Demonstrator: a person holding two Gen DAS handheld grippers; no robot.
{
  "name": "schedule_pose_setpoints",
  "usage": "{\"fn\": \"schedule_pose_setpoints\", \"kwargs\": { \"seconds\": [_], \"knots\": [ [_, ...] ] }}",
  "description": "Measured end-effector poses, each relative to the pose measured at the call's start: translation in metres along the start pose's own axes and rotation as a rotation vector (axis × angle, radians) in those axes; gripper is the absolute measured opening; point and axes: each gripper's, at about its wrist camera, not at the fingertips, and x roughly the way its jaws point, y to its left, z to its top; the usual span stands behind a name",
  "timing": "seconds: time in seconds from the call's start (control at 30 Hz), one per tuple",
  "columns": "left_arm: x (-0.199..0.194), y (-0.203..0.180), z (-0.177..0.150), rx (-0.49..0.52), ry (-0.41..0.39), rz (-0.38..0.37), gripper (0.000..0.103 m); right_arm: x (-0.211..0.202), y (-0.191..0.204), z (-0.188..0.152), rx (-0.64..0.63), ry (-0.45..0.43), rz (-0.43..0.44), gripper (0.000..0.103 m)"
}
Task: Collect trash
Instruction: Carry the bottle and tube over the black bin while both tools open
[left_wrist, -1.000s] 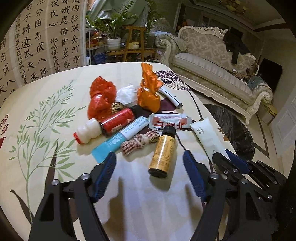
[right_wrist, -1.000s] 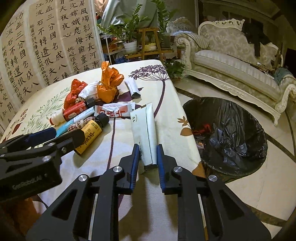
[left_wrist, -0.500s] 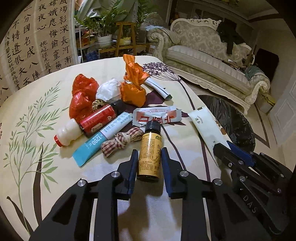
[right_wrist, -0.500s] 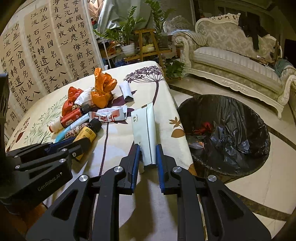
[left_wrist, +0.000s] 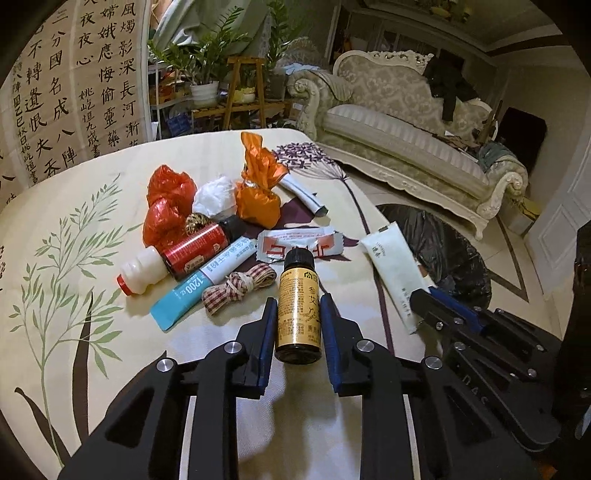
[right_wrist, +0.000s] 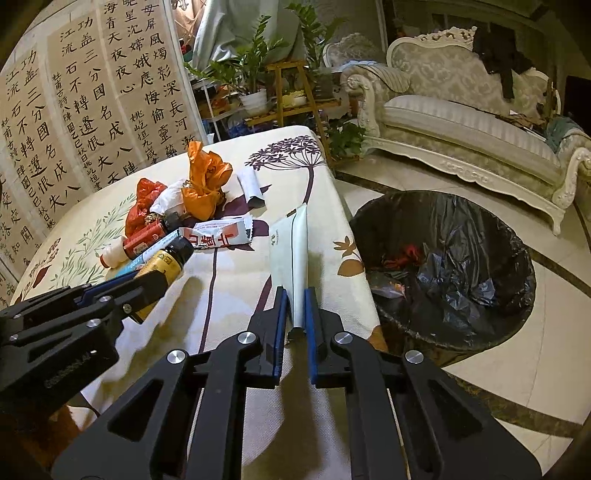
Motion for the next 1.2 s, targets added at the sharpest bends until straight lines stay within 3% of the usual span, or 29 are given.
{"fn": "schedule_pose_setpoints", "kwargs": {
  "seconds": [0.33, 0.57, 0.97, 1.2],
  "knots": [
    [-0.01, -0.009, 0.008, 0.012, -0.046, -0.024, 0.025, -0.013, -0.008, 0.005, 0.016, -0.033, -0.019, 0.009],
    [-0.003, -0.03, 0.02, 0.048, -0.077, -0.058, 0.025, -0.021, -0.039, 0.014, 0.06, -0.063, -0.088, 0.004],
    [0.048, -0.097, 0.05, 0.163, -0.074, -0.119, 0.025, -0.007, -0.104, 0.035, 0.135, -0.101, -0.202, 0.004],
    [0.077, -0.118, 0.06, 0.208, -0.053, -0.122, 0.025, 0.006, -0.126, 0.036, 0.157, -0.091, -0.225, 0.004]
  ]
}}
